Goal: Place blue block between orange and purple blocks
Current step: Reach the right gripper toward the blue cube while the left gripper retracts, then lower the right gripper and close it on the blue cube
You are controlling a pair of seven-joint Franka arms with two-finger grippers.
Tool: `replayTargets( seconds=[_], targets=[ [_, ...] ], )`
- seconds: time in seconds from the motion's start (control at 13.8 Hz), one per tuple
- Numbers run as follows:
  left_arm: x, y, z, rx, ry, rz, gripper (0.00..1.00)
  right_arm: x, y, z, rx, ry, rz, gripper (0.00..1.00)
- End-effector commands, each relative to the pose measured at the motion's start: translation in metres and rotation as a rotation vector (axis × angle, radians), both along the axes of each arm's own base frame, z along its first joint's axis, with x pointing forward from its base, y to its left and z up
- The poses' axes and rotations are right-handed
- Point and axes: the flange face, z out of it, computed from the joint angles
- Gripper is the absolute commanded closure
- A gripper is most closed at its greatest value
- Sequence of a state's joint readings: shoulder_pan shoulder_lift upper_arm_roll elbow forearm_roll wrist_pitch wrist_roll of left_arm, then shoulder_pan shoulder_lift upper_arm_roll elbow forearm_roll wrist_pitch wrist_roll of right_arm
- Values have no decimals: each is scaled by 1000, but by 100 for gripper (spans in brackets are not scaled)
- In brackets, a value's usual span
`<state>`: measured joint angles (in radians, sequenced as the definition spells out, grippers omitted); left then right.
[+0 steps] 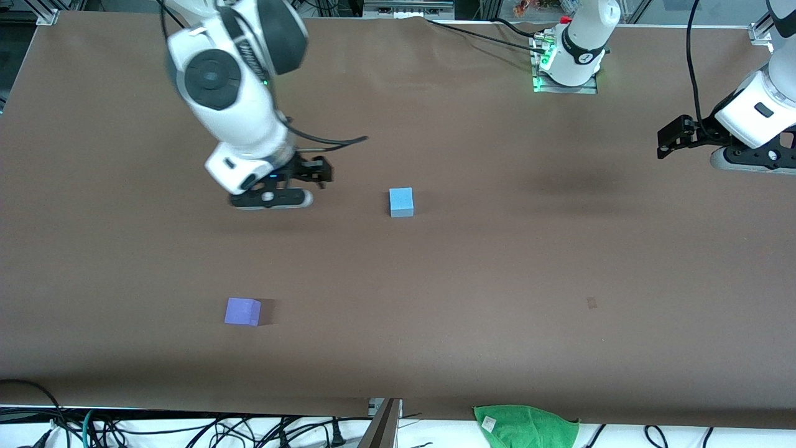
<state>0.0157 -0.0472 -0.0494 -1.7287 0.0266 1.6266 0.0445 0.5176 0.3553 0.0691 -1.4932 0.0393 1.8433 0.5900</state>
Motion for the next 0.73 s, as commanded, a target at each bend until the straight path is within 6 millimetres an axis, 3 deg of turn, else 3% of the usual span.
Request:
replayTargets(
  seconds=[0.0, 0.29, 0.65],
  targets=[
    [-4, 2, 3, -16, 6, -4, 0, -15, 50, -21, 38, -28, -69, 0],
    [-4, 3, -1, -16, 16, -1, 0, -39, 110, -75, 59, -50, -2, 0],
    [-2, 19, -7, -17, 37, 29, 0, -56, 148, -146, 31, -67, 72, 0]
  ],
)
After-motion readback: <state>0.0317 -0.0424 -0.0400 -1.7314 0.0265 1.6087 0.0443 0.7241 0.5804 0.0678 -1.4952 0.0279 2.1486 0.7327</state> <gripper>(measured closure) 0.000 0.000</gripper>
